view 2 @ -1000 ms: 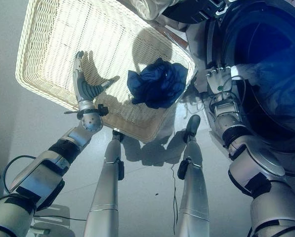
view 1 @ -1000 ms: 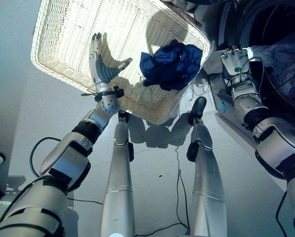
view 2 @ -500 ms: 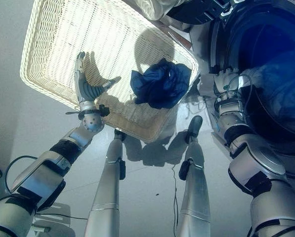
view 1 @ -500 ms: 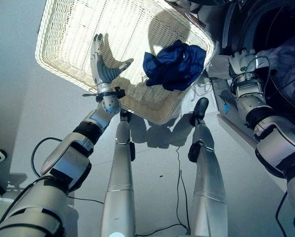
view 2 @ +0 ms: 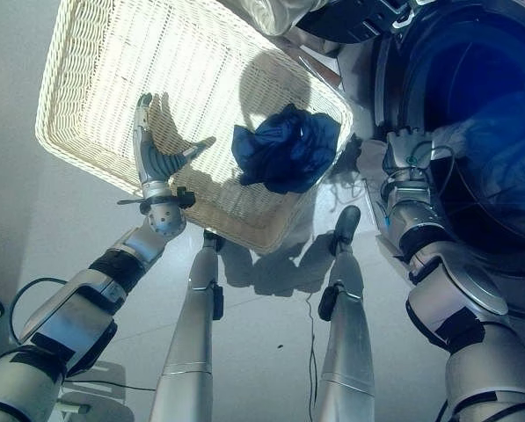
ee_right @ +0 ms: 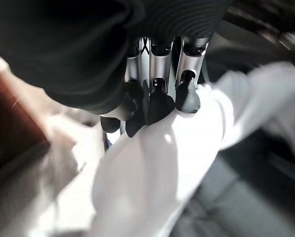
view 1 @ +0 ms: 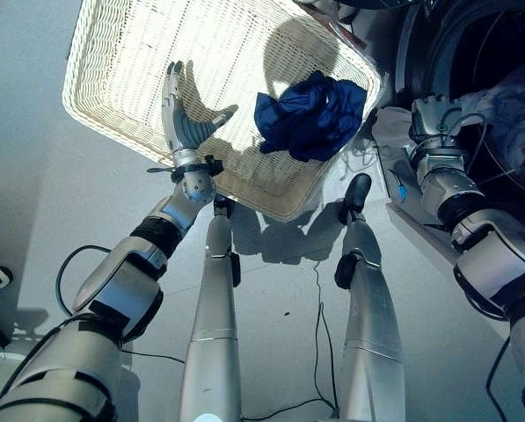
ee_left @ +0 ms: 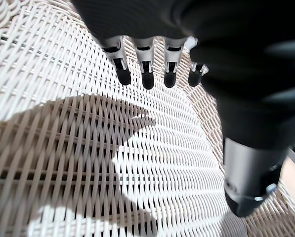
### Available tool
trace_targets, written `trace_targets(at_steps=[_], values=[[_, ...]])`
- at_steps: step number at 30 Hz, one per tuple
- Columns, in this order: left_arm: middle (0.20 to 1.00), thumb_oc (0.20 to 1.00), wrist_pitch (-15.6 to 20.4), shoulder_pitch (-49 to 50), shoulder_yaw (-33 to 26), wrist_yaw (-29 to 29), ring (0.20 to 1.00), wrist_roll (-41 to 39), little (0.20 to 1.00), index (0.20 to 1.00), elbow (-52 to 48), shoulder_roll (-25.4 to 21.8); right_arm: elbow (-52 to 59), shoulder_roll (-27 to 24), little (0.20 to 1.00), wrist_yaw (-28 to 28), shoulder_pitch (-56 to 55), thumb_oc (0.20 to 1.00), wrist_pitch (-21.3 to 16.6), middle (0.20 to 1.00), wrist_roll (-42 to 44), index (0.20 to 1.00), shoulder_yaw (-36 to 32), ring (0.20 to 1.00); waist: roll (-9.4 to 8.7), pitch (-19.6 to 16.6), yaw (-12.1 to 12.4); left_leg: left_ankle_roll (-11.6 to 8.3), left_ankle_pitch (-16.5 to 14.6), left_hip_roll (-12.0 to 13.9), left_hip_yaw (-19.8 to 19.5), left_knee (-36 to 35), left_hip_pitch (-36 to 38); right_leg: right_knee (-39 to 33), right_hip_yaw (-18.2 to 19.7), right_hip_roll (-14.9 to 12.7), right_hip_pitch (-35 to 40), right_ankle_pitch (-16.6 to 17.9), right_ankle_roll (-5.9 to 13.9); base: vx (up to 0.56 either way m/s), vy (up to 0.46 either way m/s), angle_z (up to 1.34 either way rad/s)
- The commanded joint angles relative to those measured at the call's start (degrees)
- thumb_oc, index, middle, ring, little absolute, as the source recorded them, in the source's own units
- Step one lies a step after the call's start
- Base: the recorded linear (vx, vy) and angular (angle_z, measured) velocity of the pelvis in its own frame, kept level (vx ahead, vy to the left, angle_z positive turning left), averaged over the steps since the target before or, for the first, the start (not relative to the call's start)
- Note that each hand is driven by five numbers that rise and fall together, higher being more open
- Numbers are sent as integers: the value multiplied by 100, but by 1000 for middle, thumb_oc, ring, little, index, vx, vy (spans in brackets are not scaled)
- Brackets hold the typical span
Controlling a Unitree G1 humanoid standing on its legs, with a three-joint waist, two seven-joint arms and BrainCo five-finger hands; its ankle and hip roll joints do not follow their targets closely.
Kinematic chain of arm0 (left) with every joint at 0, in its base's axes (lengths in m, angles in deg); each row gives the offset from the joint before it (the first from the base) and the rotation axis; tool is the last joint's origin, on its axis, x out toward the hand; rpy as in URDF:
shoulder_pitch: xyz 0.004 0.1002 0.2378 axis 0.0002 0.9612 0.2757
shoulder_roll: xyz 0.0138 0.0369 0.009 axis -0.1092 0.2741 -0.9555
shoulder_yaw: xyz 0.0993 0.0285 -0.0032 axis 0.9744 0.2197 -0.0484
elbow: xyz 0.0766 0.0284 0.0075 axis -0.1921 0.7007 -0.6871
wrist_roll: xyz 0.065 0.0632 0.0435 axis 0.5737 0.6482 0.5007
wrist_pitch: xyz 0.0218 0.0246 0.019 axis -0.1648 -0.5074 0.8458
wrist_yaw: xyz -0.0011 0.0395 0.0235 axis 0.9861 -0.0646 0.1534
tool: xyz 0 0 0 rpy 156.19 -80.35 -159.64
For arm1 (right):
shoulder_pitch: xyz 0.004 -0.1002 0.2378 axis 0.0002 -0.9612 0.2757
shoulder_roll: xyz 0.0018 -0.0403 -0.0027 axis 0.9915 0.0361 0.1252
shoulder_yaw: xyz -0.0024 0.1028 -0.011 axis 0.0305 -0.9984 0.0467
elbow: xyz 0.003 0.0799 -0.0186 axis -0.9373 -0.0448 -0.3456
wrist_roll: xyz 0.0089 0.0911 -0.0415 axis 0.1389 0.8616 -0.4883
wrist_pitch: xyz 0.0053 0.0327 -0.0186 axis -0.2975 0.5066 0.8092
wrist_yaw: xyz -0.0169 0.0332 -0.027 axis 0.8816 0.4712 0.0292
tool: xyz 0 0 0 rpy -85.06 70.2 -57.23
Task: Put the clothes into the washing machine.
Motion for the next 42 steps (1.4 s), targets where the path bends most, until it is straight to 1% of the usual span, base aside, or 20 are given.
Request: trace_targets(at_steps=[1,4,8,10,16,21,23,25,26,27,28,29,30,31,32,34,37,40,41,42], values=[[1000,1000,168,76,-432,-197,1000,433,1000,1000,-182,144,212,-113,200,75,-174,200,-565,200,2360,200,-404,200,380,-95,-258,452,25,-307,83,-115,-63,-6,-126,402,-94,264,230,0,0,0],[1000,1000,169,181,-512,-213,1000,473,1000,1000,-236,111,360,-106,200,-9,-396,200,-778,200,3468,200,-952,200,354,-95,-286,433,-8,-282,106,-97,-46,15,-99,412,-91,243,240,0,0,0],[1000,1000,157,277,-639,-188,1000,514,1000,1000,-265,5,344,-162,200,-167,-639,200,-1410,200,5132,200,-1862,200,289,-95,-333,397,-84,-217,126,-84,-17,23,-73,439,-77,231,275,1,-2,-1],[1000,1000,149,282,-654,-185,1000,521,1000,1000,-267,-1,326,-175,200,-208,-642,200,-1466,200,5283,200,-1978,200,281,-95,-338,391,-93,-206,127,-88,-13,21,-71,440,-74,231,283,1,-3,-2],[1000,1000,145,350,-595,-202,1000,391,1000,1000,-340,-248,316,-663,200,-612,-497,200,-2071,200,6630,200,-2333,200,175,-95,-368,347,-135,-158,67,-175,27,-74,-92,486,-8,255,339,-3,-18,-4],[1000,1000,197,411,-576,-163,1000,303,1000,1000,-378,-446,342,-934,200,-779,-378,200,-2281,200,6815,200,-2366,200,112,-95,-372,332,-164,-152,12,-197,35,-116,-105,522,21,250,350,-1,-26,-7],[1000,1000,201,436,-543,-154,1000,252,1000,1000,-425,-546,307,-1143,200,-995,-230,200,-2443,200,6895,200,-2332,200,77,-95,-363,326,-179,-151,-15,-207,47,-149,-119,537,53,244,354,-9,-35,-6],[1000,1000,236,483,-530,-147,1000,278,1000,1000,-473,-641,334,-1282,200,-1375,-239,200,-2387,200,6208,200,-2307,200,53,-95,-378,322,-185,-130,-2,-234,48,-184,-137,547,84,243,368,-14,-68,-6],[1000,1000,197,491,-504,-168,1000,239,1000,1000,-536,-690,522,-1307,200,-1592,-234,200,-2121,200,5244,200,-2178,200,27,-95,-394,336,-190,-139,-11,-230,48,-198,-133,569,98,253,373,-14,-46,-2],[1000,1000,180,489,-499,-170,1000,201,1000,1000,-572,-712,627,-1311,200,-1613,-188,200,-2042,200,5030,200,-2090,200,17,-95,-394,340,-193,-145,-22,-233,52,-206,-133,581,105,255,372,0,0,0],[1000,1000,150,471,-515,-140,1000,144,1000,1000,-644,-748,841,-1322,529,-1642,-17,529,-1649,529,4223,529,-1831,529,6,-95,-391,344,-190,-145,-21,-244,45,-226,-142,584,106,253,373,0,0,0],[1000,1000,141,448,-514,-122,1000,122,1000,1000,-664,-750,949,-1329,715,-1666,67,715,-1529,715,3849,715,-1708,715,2,-95,-387,345,-181,-147,-18,-255,39,-237,-151,577,101,261,377,0,0,0],[1000,1000,121,395,-505,-78,1000,74,1000,1000,-697,-777,1183,-1397,1000,-1538,197,1000,-1253,1000,3471,1000,-1459,1000,-5,-95,-389,352,-164,-153,-17,-286,45,-260,-169,562,105,275,378,0,0,0],[1000,1000,124,382,-506,-68,1000,72,1000,1000,-694,-774,1244,-1407,1000,-1502,241,1000,-1146,1000,3379,1000,-1367,1000,-5,-95,-390,352,-158,-154,-17,-291,43,-263,-173,558,102,276,377,-25,33,-1],[1000,1000,143,293,-467,-28,1000,118,1000,1000,-663,-745,1454,-1444,1000,-1270,461,1000,-686,1000,2156,1000,-840,1000,3,-95,-387,348,-144,-146,-1,-282,13,-235,-190,532,68,247,375,-19,37,0],[1000,1000,173,242,-431,-39,1000,145,1000,1000,-613,-702,1551,-1440,1000,-985,531,1000,-525,1000,1156,1000,-416,1000,25,-95,-385,361,-139,-163,11,-276,-4,-190,-195,524,38,213,365,-10,21,0],[1000,1000,192,206,-385,-100,1000,165,1000,1000,-596,-661,1676,-1363,1000,-768,495,1000,-422,1000,572,1000,-84,1000,47,-95,-379,371,-136,-176,31,-283,-40,-191,-206,510,11,178,358,0,0,0],[1000,1000,276,106,-296,-167,1000,170,1000,1000,-462,-645,1479,-1219,1000,-529,258,1000,-749,1000,-119,1000,246,1000,63,-95,-384,385,-137,-196,54,-289,-89,-189,-223,496,-33,161,357,0,0,0],[1000,1000,276,106,-296,-167,1000,170,1000,1000,-462,-645,1479,-1219,1000,-529,258,1000,-749,1000,-119,1000,246,1000,63,-95,-384,385,-137,-196,54,-289,-89,-189,-223,496,-33,161,357,-1,-31,2],[1000,1000,321,36,-250,-188,1000,141,1000,1000,-381,-645,1274,-1130,1000,-445,124,1000,-961,1000,-407,1000,419,1000,62,-95,-386,387,-127,-196,72,-299,-107,-205,-232,492,-43,167,359,0,0,0]])
